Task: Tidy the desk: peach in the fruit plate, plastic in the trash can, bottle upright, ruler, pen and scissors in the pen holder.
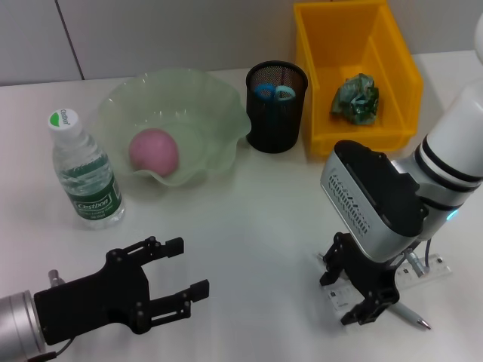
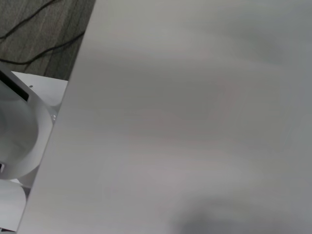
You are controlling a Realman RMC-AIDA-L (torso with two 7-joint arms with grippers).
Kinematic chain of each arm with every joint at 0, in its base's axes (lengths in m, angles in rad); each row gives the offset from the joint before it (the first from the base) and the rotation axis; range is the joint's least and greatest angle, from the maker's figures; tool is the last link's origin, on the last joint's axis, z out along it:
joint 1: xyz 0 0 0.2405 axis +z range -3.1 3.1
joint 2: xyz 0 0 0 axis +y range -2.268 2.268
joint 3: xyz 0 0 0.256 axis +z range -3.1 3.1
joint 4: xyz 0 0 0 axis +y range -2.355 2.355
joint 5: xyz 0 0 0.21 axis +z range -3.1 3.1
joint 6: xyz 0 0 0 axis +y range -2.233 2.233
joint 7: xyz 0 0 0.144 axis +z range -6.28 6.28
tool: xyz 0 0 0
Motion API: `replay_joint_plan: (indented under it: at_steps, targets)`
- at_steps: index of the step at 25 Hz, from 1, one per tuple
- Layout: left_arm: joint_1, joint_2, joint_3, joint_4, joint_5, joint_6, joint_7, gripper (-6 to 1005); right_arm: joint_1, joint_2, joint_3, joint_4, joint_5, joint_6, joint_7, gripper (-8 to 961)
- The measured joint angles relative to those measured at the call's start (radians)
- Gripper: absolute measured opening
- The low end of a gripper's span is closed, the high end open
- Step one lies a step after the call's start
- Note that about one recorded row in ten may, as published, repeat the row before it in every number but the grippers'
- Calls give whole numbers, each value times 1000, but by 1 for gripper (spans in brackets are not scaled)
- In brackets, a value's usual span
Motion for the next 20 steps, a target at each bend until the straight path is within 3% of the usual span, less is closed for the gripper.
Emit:
replay_joint_plan:
  at_steps: [20]
  targets:
    - [0,-1,-26,-9,5,7,2,795,15,1,25,2,25,17,2,440]
